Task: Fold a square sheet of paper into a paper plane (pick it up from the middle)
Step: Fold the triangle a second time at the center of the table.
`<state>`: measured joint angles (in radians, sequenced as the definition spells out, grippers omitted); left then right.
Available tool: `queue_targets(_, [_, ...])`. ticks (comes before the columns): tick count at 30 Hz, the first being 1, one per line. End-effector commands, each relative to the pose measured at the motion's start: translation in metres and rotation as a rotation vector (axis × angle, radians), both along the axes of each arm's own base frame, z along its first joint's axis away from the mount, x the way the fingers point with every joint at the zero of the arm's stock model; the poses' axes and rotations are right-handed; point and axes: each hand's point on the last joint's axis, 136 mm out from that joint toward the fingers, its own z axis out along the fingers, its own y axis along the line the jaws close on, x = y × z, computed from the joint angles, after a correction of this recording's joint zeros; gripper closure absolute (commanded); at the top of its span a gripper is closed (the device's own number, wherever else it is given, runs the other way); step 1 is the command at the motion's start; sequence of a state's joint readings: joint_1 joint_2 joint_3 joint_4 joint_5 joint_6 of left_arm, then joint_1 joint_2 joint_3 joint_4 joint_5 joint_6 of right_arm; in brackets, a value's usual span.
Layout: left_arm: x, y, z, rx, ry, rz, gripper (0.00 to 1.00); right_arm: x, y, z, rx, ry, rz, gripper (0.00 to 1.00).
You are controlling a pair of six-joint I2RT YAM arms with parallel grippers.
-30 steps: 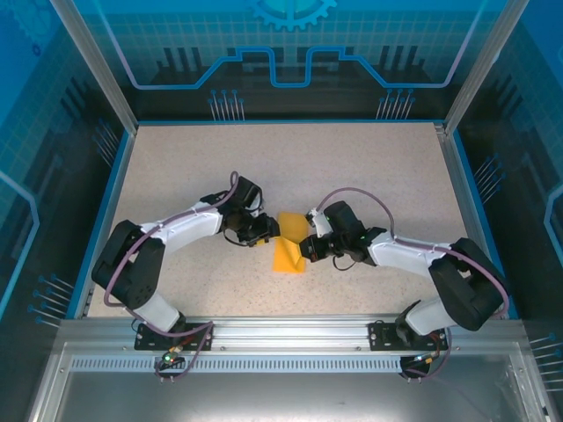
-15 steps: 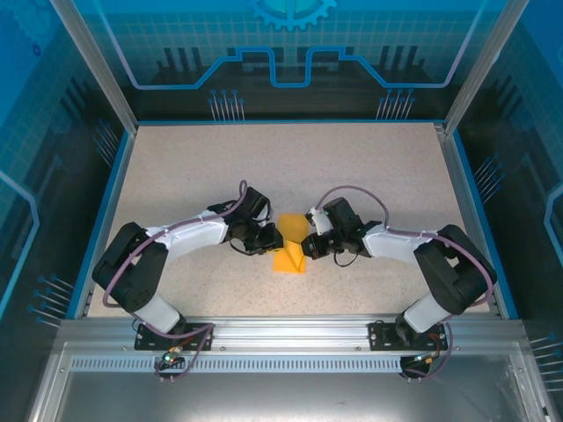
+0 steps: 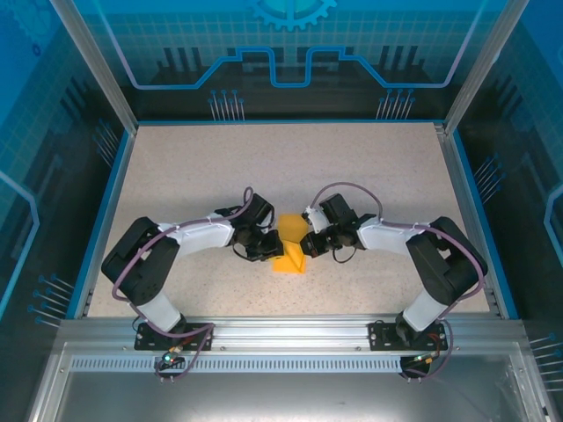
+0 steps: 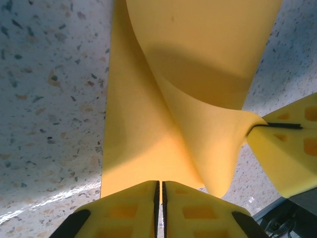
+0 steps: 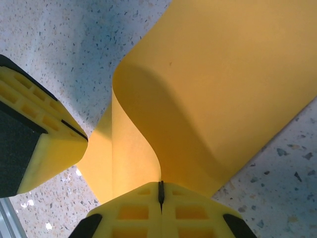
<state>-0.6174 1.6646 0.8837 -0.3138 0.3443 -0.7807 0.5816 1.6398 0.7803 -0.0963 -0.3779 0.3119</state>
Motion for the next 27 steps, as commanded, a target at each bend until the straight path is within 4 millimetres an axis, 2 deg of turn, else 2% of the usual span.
queue_targets(1, [-0.008,0.0,-0.01,0.019,0.026,-0.01,0.87,0.006,-0.005,-0.002,-0.03,0.002,0.012,0.98])
queue_targets(12, [-0.012,0.003,-0.017,0.051,0.033,-0.011,0.88,0.015,-0.006,-0.007,-0.083,-0.007,0.023,0.98])
queue_targets(25, [-0.015,0.005,-0.024,0.072,0.05,-0.029,0.89,0.014,-0.012,-0.016,-0.122,0.001,0.02,0.98])
queue_targets(27, [-0.016,0.005,-0.025,0.072,0.05,-0.03,0.89,0.023,-0.006,-0.008,-0.108,-0.022,0.021,0.98])
